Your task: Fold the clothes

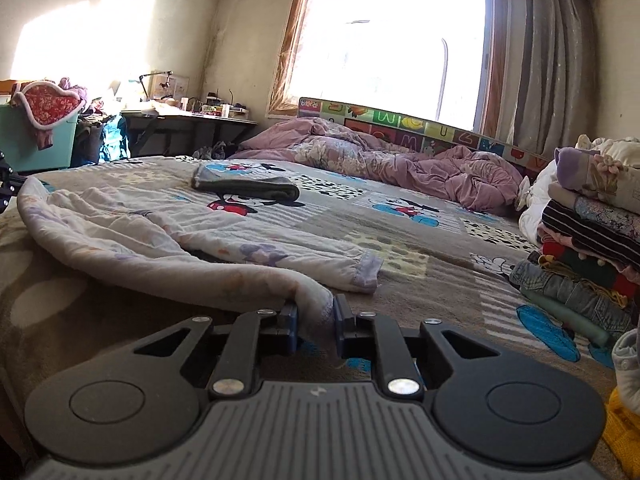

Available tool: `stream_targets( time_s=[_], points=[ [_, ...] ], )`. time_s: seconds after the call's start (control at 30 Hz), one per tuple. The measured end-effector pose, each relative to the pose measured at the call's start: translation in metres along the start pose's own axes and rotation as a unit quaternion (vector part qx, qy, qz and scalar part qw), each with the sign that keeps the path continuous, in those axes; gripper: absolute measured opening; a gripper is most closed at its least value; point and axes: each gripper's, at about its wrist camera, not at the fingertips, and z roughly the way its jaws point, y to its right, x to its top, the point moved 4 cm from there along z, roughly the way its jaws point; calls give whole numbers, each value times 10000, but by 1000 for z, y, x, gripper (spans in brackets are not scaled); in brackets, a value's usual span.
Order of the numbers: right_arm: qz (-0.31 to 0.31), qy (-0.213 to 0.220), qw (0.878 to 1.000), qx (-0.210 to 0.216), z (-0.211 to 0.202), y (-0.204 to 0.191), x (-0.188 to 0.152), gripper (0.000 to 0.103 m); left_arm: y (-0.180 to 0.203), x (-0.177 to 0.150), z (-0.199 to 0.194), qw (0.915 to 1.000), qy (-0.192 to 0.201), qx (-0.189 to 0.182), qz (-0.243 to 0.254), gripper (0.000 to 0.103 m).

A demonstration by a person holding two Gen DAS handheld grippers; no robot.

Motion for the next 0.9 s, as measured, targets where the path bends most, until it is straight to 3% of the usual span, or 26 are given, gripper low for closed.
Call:
stream_targets(
  time_s=[0.13, 0.37, 0.9],
  points=[
    [300, 30, 9995, 47, 15, 12, 8, 17, -6, 8, 10, 9981, 104, -3, -613, 3],
    [329, 144, 9993, 68, 46, 32, 25, 15, -10, 22, 38, 9928, 94, 27, -1194, 2],
    [678, 120, 9973, 242, 131, 61, 40, 15, -5, 50, 101, 9931, -172, 230, -1133, 2]
  ],
)
